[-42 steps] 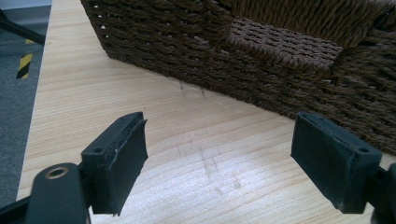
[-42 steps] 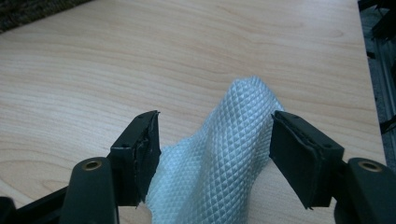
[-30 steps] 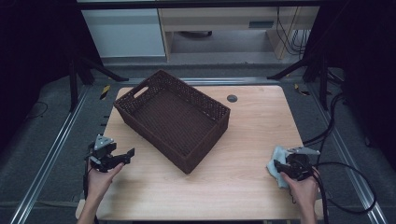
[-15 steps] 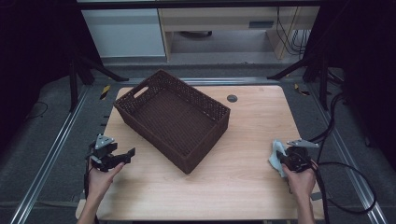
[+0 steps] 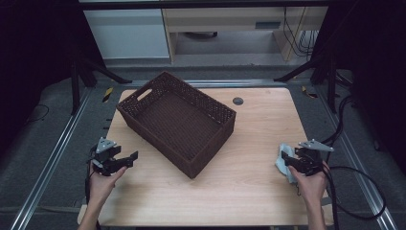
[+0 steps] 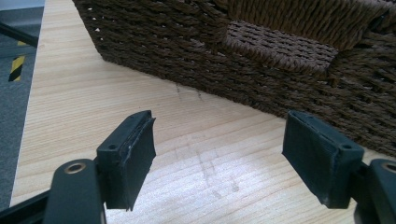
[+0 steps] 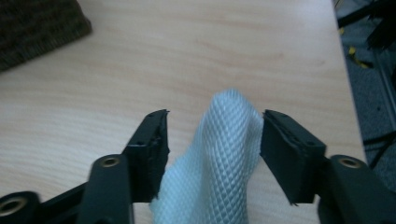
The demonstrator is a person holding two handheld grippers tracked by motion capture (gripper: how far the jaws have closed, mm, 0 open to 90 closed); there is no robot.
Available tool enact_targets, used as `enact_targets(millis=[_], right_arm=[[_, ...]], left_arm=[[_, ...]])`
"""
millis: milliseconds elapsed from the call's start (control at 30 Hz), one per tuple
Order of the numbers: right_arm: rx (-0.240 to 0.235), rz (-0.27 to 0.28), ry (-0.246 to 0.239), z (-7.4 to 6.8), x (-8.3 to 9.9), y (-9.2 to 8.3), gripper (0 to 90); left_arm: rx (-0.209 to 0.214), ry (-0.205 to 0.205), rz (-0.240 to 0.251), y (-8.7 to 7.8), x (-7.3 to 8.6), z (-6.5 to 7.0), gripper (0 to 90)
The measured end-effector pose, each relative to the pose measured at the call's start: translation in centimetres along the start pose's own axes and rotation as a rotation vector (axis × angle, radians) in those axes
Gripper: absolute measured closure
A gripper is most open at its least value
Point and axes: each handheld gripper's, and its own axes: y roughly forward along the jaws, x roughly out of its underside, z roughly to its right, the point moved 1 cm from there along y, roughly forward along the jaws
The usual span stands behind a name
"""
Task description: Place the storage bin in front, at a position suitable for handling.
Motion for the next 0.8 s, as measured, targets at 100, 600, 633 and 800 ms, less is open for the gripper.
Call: enact_targets(millis=[100, 600, 633, 800], right_arm=[[-0.032, 0.059, -0.001, -0.9, -1.3, -1.6, 35.2], [-0.172, 0.15, -0.056, -9.0, -5.3, -2.2, 24.7], [-0.182, 0.149, -0.06, -9.5, -5.5, -2.1, 24.7], [-0.224, 0.145, -0.066, -13.0, -7.0, -0.8, 24.1]], left_arm=[[-0.001, 0.009, 0.012, -0.1, -0.1, 0.0, 26.3], [-0.022, 0.03, 0.031, -0.5, -0.2, 0.0, 28.6], [-0.028, 0.031, 0.036, -0.6, -0.2, -0.1, 28.4], [-0.057, 0.027, 0.039, -0.7, -0.1, -0.4, 27.2]])
